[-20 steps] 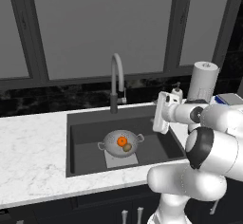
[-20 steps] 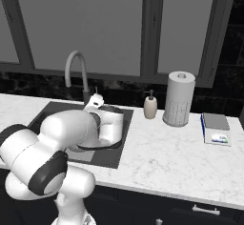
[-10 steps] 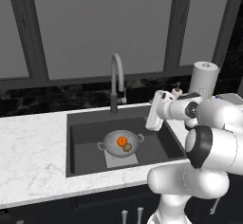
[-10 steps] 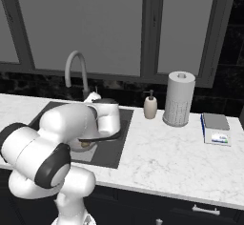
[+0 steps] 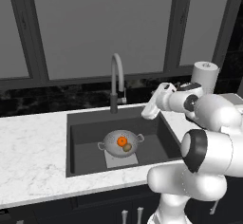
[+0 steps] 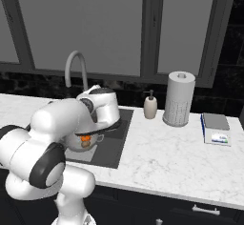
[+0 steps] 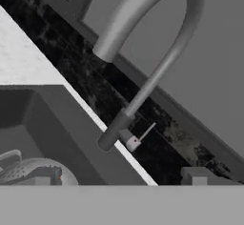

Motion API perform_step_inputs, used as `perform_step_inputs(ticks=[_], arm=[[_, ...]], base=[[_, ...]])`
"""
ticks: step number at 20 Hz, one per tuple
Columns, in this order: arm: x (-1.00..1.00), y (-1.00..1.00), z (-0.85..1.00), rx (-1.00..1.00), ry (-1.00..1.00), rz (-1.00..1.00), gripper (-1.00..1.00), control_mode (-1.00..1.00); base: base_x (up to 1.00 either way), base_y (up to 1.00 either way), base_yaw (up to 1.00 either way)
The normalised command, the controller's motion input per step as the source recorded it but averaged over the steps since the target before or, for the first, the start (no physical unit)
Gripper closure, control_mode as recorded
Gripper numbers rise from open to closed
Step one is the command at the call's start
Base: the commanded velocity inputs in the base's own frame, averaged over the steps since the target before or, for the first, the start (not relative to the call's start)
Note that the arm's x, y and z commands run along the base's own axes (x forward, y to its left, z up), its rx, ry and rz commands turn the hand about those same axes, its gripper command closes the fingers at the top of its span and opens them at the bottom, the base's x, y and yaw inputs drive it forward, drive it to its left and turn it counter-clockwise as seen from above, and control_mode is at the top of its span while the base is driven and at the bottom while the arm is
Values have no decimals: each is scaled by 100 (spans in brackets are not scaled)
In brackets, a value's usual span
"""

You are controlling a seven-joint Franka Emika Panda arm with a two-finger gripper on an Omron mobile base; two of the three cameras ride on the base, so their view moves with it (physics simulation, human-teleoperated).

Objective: Put the colander in the sink, put the orange, kiwi in the colander, and turn on the sink faucet and pour water over the colander.

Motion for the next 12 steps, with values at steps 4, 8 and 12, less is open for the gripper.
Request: perform_step_inputs(ticks=[4,8,12], arm=[[45,-41,38,31,21,17,-100,-100],[63,-24,1,24,24,22,-100,-100],[50,-13,-13,19,8,15,-100,-100]], base=[[0,0,0],[0,0,0],[0,0,0]])
